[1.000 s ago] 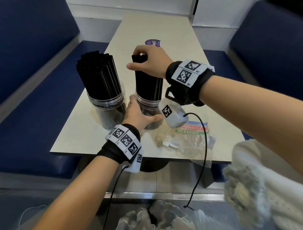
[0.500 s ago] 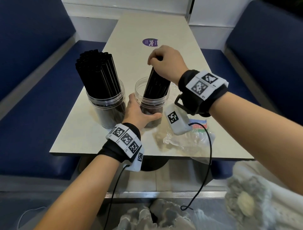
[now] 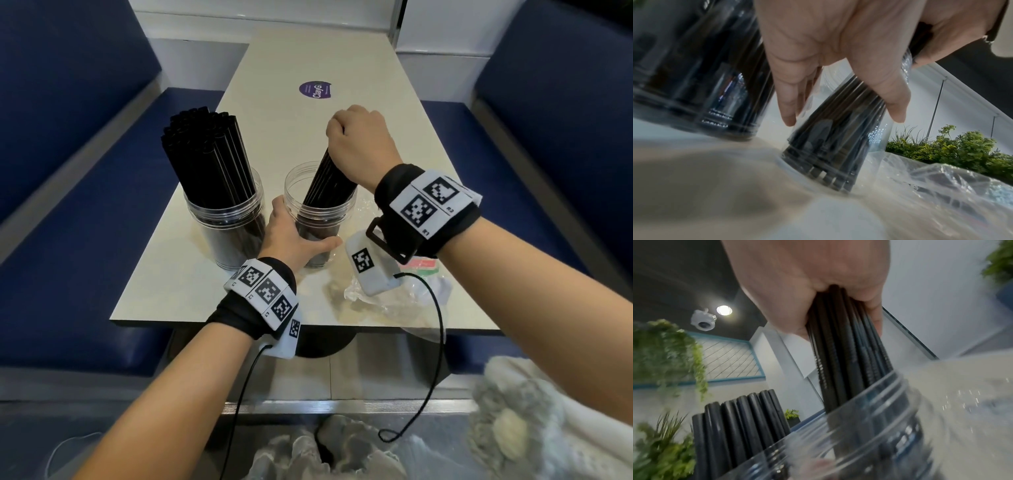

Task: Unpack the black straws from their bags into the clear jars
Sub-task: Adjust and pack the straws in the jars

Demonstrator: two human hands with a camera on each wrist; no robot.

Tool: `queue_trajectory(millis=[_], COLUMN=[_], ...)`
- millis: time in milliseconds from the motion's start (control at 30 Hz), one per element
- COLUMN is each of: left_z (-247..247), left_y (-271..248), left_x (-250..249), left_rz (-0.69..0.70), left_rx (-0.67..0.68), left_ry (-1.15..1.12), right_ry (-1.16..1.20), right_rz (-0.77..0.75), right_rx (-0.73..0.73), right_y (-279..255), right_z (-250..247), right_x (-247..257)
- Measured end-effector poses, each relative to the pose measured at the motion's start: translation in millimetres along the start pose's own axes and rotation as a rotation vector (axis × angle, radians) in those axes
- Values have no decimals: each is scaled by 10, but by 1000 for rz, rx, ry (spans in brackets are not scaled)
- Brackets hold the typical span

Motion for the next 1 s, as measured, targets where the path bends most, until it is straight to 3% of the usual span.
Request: queue_trajectory(millis=[100,367,700,900,1000], left_z=[-1,-1,-5,3,5], left_y=[-5,-17,-19,-17,-20], left_x=[-6,1,-1,2,-2], left_rz=[4,-1,4,-14,-18], left_rx=[-6,5,8,5,4], left_ry=[0,-14,-14,-20,-23], right_ry=[-152,-79,-139,-38,-20], right_rz=[-18,1,-32,-49,-8], right_rx=[13,-69,-22,32,-57], right_y=[-41,-103,-153,-214,-252], right_z=[19,-70,-60,4,-10], right_x=[5,26,67,111,105])
Point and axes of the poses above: each hand's wrist, its own y-axis towards the middle knuckle, its own z-axis out of the palm, x = y × z, the point moved 6 cm from there along y, towards the middle knuckle, and after that the axes turned 8 degrees about x, right-handed, at the moved point
